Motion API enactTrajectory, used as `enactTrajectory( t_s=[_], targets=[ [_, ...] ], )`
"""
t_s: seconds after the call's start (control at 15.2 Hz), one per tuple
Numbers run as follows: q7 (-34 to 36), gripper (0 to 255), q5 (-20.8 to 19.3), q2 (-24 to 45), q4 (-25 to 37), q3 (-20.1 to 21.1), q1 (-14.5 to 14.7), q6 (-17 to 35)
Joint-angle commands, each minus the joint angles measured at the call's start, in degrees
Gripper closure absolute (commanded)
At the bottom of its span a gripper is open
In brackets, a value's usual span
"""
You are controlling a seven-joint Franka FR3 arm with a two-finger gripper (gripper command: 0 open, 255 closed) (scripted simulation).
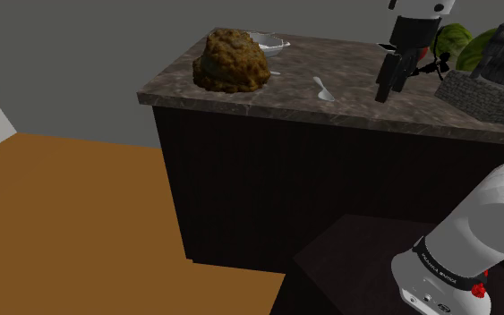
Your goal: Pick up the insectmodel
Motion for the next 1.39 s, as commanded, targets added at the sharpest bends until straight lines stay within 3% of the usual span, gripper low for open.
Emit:
enactTrajectory(
  t_s=[0.0, 0.53, 1.06, 1.32],
  targets=[
    [0.0, 0, 0.0, 0.0, 0.0, 0.0, 0.0, 0.0],
    [-10.67, 0, -8.63, 9.65, 8.58, -7.23, -3.12, -0.45],
    [-21.07, 0, -14.68, 21.8, 20.84, -13.43, -5.3, -0.52],
    [-20.8, 0, -14.92, 21.75, 18.55, -13.72, -5.42, 1.68]
  ],
)
